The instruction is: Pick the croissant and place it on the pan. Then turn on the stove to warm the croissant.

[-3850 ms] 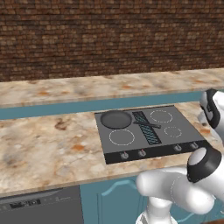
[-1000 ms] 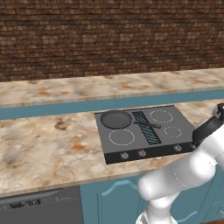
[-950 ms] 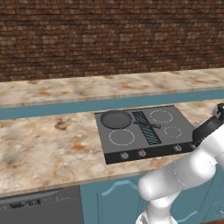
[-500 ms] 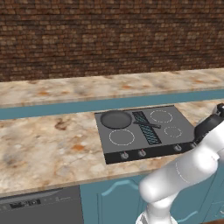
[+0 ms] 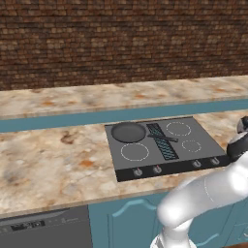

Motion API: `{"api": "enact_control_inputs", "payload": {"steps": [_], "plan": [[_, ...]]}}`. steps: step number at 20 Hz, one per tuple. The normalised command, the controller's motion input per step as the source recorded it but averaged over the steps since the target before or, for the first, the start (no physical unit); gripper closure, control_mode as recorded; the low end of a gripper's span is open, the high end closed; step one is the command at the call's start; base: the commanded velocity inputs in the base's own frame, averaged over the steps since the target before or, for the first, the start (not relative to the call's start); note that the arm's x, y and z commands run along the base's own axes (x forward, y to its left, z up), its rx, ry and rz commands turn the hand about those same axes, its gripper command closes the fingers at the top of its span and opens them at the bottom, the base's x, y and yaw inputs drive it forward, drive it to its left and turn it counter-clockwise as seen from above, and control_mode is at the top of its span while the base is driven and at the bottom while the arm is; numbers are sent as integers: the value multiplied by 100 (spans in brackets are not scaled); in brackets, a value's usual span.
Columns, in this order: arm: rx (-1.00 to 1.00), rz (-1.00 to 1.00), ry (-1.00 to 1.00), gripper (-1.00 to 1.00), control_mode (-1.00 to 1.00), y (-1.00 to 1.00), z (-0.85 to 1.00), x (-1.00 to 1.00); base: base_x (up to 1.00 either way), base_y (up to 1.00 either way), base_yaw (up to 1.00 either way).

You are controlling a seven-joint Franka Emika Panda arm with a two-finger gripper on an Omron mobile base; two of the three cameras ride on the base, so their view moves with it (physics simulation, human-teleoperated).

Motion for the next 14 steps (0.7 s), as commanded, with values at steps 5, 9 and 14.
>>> {"api": "enact_control_inputs", "payload": {"steps": [5,9,14], "plan": [[0,0,4,-100,-100,-20,-9,16,0,0,0],[0,0,8,-100,-100,-16,-15,15,0,0,0],[0,0,8,-100,-100,-15,-15,13,0,0,0]]}}
